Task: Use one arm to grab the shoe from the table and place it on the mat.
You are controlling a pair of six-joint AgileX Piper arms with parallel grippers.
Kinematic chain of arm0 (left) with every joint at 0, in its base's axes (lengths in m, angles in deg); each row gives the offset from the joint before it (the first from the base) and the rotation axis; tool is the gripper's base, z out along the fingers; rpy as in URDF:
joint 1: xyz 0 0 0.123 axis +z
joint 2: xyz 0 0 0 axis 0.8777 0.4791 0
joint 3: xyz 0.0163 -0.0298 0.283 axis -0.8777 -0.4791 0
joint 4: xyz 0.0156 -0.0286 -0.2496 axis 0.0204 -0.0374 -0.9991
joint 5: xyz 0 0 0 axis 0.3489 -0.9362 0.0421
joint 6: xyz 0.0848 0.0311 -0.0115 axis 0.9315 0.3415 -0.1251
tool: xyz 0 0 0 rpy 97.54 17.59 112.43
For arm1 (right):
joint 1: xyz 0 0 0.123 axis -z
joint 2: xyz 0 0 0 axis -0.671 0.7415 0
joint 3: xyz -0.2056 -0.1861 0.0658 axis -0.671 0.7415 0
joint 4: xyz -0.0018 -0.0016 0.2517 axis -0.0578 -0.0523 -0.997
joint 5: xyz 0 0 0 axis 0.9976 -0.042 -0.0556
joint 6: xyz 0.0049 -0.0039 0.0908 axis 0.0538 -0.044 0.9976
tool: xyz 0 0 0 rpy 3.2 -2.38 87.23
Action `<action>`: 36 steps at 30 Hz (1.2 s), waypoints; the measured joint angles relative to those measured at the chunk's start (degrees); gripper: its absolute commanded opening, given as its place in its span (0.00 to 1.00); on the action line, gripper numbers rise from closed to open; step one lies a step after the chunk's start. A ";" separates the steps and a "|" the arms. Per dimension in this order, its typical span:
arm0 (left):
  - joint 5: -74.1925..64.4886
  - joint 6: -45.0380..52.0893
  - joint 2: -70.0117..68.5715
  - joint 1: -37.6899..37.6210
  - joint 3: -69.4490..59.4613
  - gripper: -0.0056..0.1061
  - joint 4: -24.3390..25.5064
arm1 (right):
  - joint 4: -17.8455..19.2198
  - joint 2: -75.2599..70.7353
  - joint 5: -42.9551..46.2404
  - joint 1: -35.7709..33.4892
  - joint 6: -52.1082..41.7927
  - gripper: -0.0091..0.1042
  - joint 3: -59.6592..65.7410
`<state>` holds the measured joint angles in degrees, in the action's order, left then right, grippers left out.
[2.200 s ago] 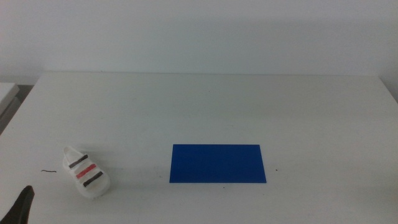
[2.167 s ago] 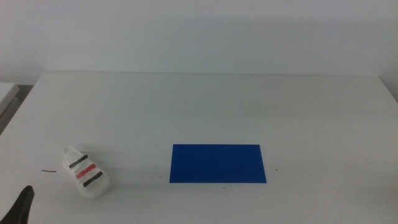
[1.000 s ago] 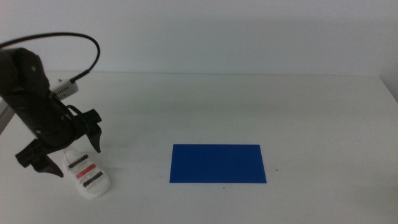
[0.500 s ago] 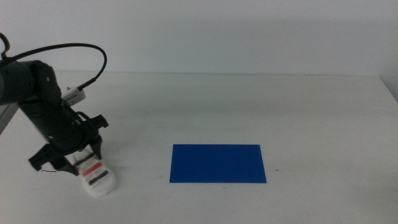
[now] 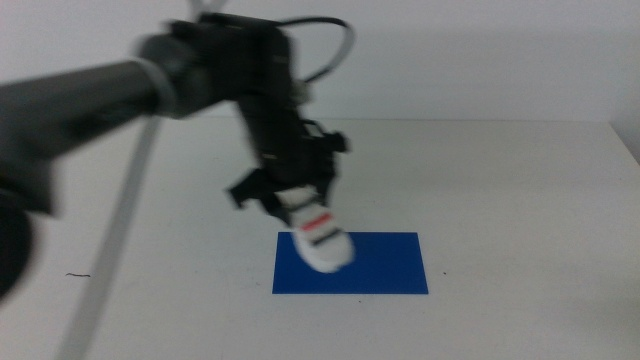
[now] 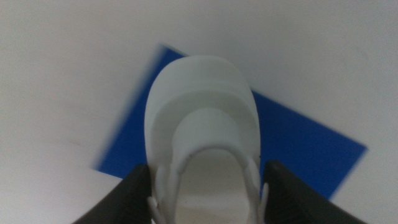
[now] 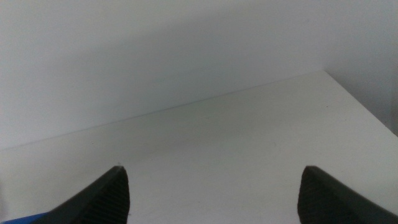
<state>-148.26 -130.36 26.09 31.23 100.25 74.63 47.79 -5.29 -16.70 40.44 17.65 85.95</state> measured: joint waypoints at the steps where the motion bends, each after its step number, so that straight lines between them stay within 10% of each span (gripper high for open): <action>1: -1.19 -1.04 1.88 -1.52 2.58 0.03 0.11 | 0.00 0.00 0.00 0.00 0.00 0.78 0.00; 10: -3.51 7.13 13.17 -7.08 18.10 0.03 0.49 | 0.00 0.00 0.00 0.00 0.00 0.78 0.00; 21: -4.06 104.26 13.55 -7.11 18.50 0.03 3.09 | 0.10 0.00 0.00 0.00 0.00 0.78 0.00; 36: -4.19 111.38 13.76 -9.21 14.49 0.03 6.35 | 0.10 0.00 0.00 0.00 0.00 0.78 0.00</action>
<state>-152.45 -18.99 39.85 22.02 114.74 80.98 47.89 -5.29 -16.70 40.44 17.65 85.95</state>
